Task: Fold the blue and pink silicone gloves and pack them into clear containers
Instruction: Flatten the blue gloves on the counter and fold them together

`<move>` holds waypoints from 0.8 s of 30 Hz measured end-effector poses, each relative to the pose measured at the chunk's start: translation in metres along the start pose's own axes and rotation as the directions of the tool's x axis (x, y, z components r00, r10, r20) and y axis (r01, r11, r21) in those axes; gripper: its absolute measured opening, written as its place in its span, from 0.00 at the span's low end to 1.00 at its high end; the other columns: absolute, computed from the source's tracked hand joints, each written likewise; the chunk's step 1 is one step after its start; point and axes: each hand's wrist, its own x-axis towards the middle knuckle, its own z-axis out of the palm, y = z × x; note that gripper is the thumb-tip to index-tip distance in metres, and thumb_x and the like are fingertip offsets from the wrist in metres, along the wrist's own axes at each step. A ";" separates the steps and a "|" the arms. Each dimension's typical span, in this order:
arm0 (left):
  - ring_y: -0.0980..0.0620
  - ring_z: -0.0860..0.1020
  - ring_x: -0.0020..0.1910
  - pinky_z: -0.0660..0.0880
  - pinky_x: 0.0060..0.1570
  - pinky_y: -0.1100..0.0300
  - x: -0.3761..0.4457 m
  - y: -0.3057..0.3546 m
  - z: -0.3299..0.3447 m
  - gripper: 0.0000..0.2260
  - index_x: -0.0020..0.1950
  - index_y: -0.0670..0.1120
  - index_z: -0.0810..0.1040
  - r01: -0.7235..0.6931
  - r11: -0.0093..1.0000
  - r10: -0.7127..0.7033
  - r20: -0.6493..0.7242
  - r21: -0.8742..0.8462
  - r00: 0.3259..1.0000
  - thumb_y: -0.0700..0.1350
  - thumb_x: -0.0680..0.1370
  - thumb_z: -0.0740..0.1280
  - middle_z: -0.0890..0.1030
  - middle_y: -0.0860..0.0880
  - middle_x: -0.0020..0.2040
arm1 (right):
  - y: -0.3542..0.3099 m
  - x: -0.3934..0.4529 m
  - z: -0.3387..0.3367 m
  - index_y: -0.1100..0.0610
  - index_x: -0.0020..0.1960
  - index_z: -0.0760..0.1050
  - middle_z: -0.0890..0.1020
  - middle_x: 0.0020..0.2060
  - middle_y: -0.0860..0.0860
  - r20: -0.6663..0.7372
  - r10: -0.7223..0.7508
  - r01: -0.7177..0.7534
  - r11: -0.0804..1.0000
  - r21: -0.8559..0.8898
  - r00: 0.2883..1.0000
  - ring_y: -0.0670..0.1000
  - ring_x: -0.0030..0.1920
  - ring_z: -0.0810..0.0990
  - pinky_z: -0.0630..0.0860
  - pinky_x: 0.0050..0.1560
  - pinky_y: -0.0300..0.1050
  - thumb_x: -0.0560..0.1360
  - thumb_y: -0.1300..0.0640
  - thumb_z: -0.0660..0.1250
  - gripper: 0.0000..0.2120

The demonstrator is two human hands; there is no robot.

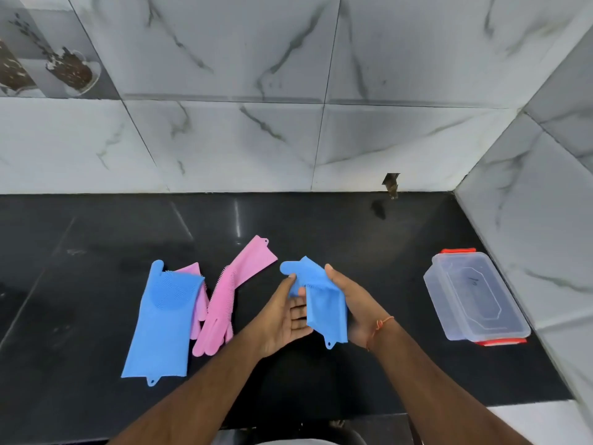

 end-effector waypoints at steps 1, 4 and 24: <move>0.41 0.87 0.60 0.82 0.62 0.44 0.008 -0.002 0.004 0.29 0.64 0.45 0.89 -0.022 0.997 0.029 0.080 -0.077 0.996 0.69 0.84 0.64 0.89 0.42 0.56 | 0.002 -0.003 -0.006 0.54 0.68 0.83 0.85 0.63 0.61 0.022 0.010 -0.009 1.000 -0.005 1.000 0.61 0.60 0.86 0.83 0.58 0.59 0.80 0.36 0.70 0.27; 0.39 0.88 0.54 0.85 0.46 0.46 0.031 0.003 0.025 0.25 0.76 0.47 0.78 -0.154 0.963 0.177 0.092 -0.221 0.980 0.60 0.85 0.69 0.87 0.38 0.59 | 0.002 -0.012 -0.027 0.55 0.66 0.83 0.85 0.51 0.59 0.042 0.015 -0.013 0.999 -0.052 0.999 0.56 0.41 0.83 0.81 0.41 0.52 0.79 0.41 0.75 0.23; 0.49 0.49 0.89 0.53 0.82 0.35 0.113 -0.032 0.072 0.35 0.88 0.62 0.55 -0.248 -0.128 0.408 0.279 0.960 0.870 0.60 0.83 0.66 0.50 0.58 0.90 | 0.036 -0.036 -0.189 0.55 0.62 0.78 0.88 0.46 0.55 -0.491 -0.001 -0.332 0.735 -0.590 0.871 0.55 0.36 0.89 0.88 0.41 0.50 0.86 0.44 0.62 0.16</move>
